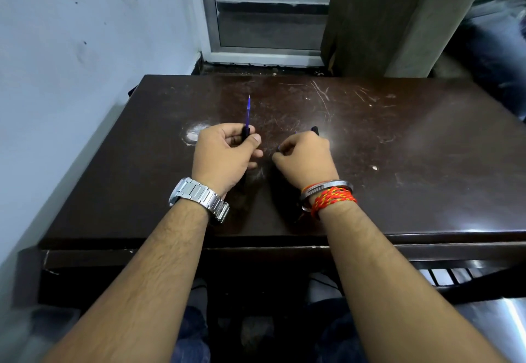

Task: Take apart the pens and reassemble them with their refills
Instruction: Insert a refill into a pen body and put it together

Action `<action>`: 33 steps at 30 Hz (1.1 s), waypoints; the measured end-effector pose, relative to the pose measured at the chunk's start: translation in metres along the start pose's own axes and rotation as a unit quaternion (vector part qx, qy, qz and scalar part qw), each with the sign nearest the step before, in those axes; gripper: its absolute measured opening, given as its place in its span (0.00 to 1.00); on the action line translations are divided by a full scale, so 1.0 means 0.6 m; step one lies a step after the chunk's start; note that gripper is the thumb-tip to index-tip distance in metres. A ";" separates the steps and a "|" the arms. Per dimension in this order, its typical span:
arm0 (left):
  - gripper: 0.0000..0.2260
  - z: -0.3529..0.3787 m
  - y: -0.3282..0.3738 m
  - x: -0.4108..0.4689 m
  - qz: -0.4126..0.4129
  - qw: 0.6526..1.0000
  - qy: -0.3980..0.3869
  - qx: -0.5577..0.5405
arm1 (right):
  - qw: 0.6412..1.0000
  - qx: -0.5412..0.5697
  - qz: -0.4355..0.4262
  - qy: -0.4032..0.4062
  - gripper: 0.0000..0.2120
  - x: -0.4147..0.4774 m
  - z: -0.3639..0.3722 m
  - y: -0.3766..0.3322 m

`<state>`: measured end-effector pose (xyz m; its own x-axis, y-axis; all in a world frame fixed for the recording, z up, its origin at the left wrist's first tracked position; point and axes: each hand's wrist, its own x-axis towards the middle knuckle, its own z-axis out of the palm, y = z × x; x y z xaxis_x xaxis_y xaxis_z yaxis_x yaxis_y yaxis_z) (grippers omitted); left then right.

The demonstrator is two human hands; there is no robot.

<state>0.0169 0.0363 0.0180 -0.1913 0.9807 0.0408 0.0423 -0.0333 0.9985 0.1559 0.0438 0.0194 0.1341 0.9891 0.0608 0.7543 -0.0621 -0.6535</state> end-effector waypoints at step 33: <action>0.07 -0.001 -0.007 -0.008 -0.023 0.986 -0.130 0.100 | 0.833 0.542 0.073 0.083 0.09 0.006 -0.015 -0.031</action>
<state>0.0171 0.0315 0.0137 0.0589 0.9975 -0.0401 0.2366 0.0251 0.9713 0.1482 0.0473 0.0387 0.3279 0.9441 -0.0351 -0.2887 0.0648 -0.9552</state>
